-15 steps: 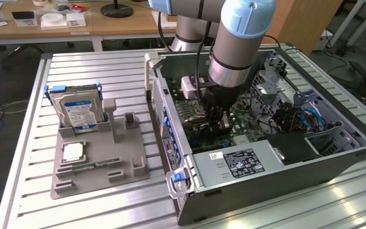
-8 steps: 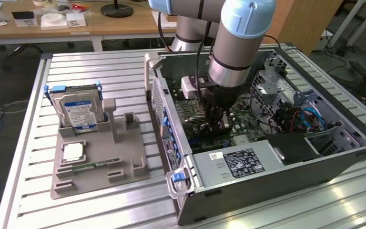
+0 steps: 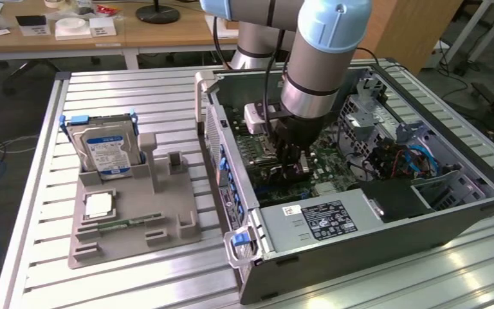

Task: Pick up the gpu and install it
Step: 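Insert the gpu into the slot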

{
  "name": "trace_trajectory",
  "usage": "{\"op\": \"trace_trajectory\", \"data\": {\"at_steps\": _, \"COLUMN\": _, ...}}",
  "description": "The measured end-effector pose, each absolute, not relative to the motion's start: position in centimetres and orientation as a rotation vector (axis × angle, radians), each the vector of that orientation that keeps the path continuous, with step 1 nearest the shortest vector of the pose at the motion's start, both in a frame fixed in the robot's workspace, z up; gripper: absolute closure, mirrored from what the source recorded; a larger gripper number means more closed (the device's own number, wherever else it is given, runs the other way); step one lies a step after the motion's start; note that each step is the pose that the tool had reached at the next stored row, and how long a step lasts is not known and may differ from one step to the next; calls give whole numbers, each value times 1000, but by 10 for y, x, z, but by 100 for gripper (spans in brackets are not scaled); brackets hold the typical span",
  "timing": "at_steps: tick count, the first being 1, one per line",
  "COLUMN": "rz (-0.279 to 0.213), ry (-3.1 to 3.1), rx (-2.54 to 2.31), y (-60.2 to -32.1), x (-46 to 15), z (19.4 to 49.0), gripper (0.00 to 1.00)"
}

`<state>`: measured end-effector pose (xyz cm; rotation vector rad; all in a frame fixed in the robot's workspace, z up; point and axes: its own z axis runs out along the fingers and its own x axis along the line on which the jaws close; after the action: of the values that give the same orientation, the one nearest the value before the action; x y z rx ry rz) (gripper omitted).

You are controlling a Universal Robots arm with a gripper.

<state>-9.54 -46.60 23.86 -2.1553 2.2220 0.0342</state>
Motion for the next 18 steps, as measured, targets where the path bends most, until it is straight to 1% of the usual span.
{"op": "trace_trajectory", "data": {"at_steps": 18, "rz": 27, "ry": 2226, "rx": -2158, "y": -466, "x": -95, "z": 247, "gripper": 65}}
